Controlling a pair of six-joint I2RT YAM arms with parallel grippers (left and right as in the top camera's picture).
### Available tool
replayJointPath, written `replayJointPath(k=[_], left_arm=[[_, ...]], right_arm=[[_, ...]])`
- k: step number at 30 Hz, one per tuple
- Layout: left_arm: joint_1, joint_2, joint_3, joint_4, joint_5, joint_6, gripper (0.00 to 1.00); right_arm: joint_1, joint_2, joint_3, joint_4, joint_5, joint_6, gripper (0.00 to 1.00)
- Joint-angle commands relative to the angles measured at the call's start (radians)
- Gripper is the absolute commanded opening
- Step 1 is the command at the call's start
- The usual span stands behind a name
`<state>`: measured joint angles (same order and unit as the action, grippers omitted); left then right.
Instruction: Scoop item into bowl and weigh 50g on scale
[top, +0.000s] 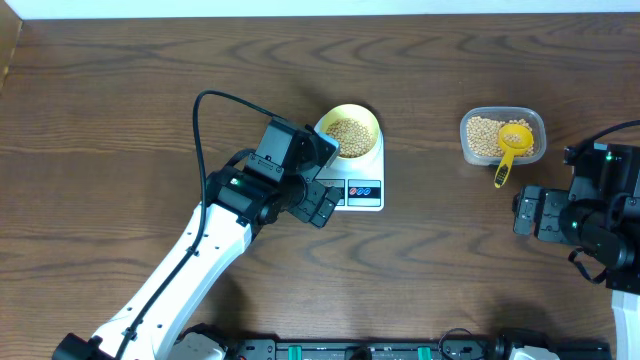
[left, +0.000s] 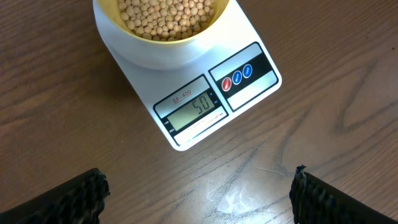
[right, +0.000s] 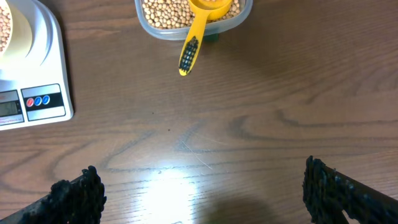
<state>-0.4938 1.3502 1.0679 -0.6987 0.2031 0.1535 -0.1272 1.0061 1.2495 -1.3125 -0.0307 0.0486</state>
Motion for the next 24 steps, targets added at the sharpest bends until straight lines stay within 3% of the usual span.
replayJointPath(k=[1, 20, 21, 22, 23, 24], left_arm=[[0.0, 0.002, -0.013, 0.0, -0.01, -0.006, 0.96], [0.0, 0.002, -0.013, 0.0, -0.01, -0.006, 0.96], [0.0, 0.002, -0.013, 0.0, -0.01, -0.006, 0.96], [0.0, 0.002, -0.013, 0.0, -0.01, -0.006, 0.96], [0.0, 0.002, -0.013, 0.0, -0.01, -0.006, 0.96], [0.0, 0.002, -0.013, 0.0, -0.01, -0.006, 0.96]], right_arm=[[-0.004, 0.0, -0.001, -0.001, -0.005, -0.005, 0.99], [-0.004, 0.0, -0.001, -0.001, -0.005, -0.005, 0.99], [-0.004, 0.0, -0.001, -0.002, -0.005, -0.005, 0.97], [-0.004, 0.0, -0.001, -0.004, -0.005, -0.005, 0.8], [-0.004, 0.0, -0.001, -0.01, -0.006, -0.005, 0.88], [-0.004, 0.0, -0.001, -0.019, 0.005, -0.005, 0.88]])
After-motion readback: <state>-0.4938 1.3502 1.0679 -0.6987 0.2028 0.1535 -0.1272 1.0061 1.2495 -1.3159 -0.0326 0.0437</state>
